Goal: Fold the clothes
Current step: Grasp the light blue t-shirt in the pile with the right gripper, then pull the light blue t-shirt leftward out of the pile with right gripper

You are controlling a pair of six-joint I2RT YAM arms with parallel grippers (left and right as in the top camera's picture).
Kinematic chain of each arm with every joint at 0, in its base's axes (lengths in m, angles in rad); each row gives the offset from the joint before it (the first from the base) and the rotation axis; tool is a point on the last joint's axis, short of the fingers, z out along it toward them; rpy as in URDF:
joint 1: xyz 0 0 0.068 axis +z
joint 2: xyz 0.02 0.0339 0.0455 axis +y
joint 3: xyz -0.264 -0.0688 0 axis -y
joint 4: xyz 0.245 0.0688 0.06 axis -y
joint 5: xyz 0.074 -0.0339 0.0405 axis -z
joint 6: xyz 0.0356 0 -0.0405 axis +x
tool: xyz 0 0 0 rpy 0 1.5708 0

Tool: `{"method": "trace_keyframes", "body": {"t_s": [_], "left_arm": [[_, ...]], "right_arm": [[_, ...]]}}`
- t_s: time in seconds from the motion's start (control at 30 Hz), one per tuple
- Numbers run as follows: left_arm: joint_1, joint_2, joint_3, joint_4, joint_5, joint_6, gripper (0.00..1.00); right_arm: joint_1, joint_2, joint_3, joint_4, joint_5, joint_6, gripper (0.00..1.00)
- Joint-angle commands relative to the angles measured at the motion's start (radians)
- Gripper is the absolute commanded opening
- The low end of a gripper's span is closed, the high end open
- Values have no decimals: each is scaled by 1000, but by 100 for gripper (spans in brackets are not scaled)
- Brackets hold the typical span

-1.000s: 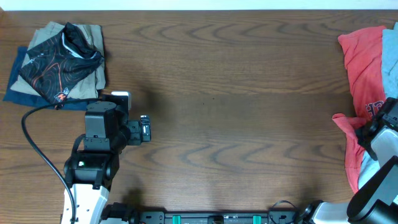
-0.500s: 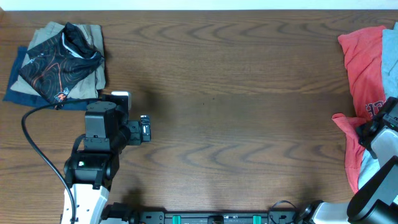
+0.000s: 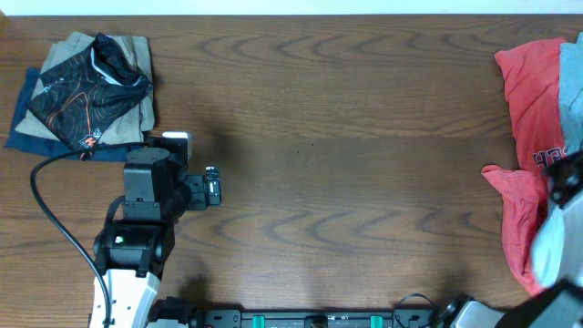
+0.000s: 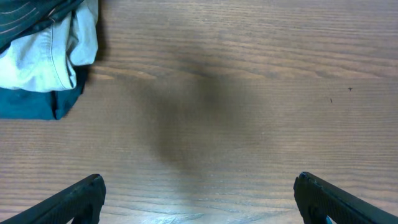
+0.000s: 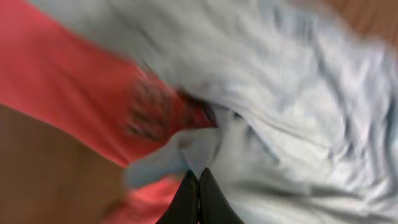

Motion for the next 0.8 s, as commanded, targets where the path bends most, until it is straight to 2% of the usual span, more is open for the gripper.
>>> {"method": "trace_keyframes", "body": {"t_s": [0.0,0.13,0.23,0.4,0.47,0.53,0.63,0.77], "left_arm": [[4,6,24,4,6,-16,98],[4,6,24,4,6,-16,98],[4,6,24,4,6,-16,98],[4,6,24,4,6,-17,98],[4,6,24,4,7,-17,98],[4,6,24,4,7,-17,98],[4,6,23,4,7,-17,98],[4,6,23,4,7,-17,98]], "right_arm": [[-9,-73,34,-11,-26,-49,1],[-9,-106,34,-15,-134,-113,1],[-8,-137,44,16,-314,-195,1],[-1,-222,89,150,-1022,-399,1],[19,-250,105,193,-1272,-404,1],[56,-271,105,212,-1427,-409,2],[145,-285,105,142,-1525,-466,4],[295,-274,102,-48,-1452,-574,3]]}}
